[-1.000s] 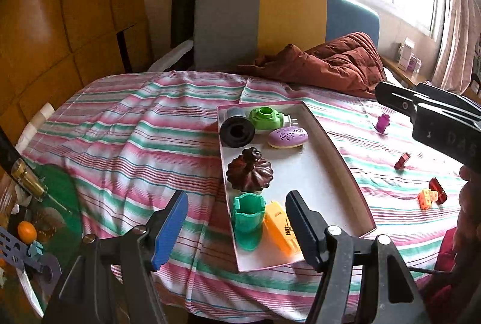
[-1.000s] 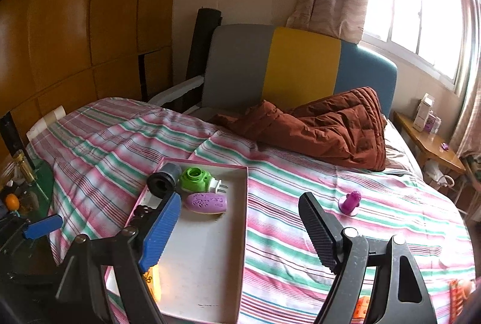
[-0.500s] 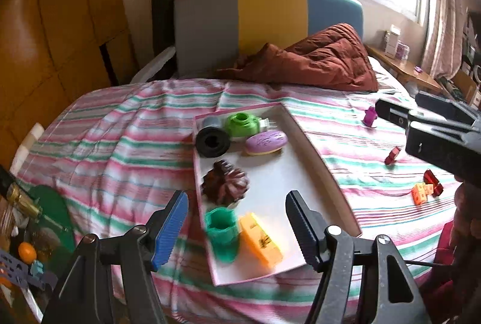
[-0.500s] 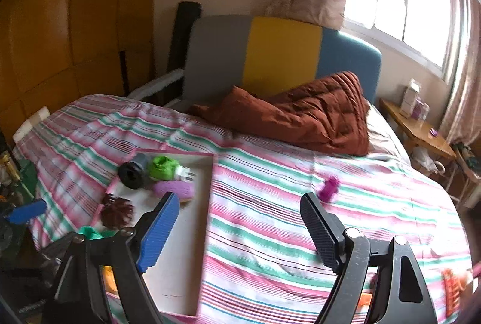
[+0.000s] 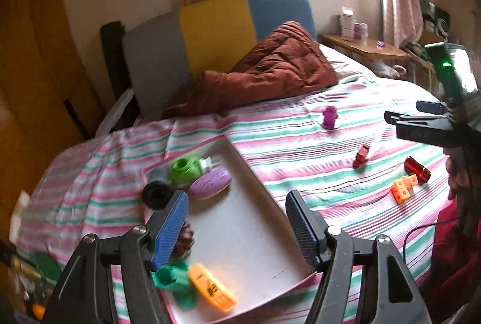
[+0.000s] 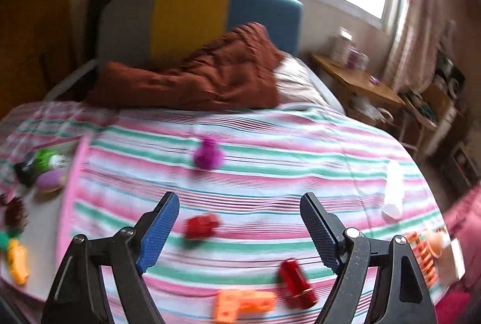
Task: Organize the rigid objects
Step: 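Move both tools back toward the magenta cup and red blocks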
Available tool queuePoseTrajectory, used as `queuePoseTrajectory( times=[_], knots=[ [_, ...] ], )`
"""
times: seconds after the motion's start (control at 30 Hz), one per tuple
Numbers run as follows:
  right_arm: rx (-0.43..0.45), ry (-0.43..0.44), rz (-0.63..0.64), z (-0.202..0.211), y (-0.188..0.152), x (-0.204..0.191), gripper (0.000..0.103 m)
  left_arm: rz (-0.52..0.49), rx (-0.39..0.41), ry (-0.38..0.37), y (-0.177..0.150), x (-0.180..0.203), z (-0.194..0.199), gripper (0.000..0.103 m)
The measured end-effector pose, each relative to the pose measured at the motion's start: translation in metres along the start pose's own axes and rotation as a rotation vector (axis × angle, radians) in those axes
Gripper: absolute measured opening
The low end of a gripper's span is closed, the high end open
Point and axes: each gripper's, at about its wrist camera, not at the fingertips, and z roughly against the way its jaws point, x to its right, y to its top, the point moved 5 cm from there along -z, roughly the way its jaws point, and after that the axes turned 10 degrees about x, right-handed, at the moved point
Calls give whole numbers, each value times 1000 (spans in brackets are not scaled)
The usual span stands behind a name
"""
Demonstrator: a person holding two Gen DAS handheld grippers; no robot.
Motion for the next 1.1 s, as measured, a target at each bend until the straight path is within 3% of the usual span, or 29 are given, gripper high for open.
queuePoseTrajectory(
  times=[0.13,0.27,0.8,0.93,1.1],
  knots=[
    [-34,-64,-93,-20,-14,39,83,-55,8,-16,10,19,-6,69],
    [-72,-67,-195,-28,-20,60,83,-102,16,-30,17,37,-12,69],
    [-129,-61,-337,-32,-27,83,84,-191,-11,-121,27,97,-43,69],
    [-131,-70,-363,-32,-27,88,84,-163,-48,-164,25,108,-60,69],
    [-133,-69,-386,-32,-28,92,84,-38,-167,-270,21,120,-94,65]
  ],
)
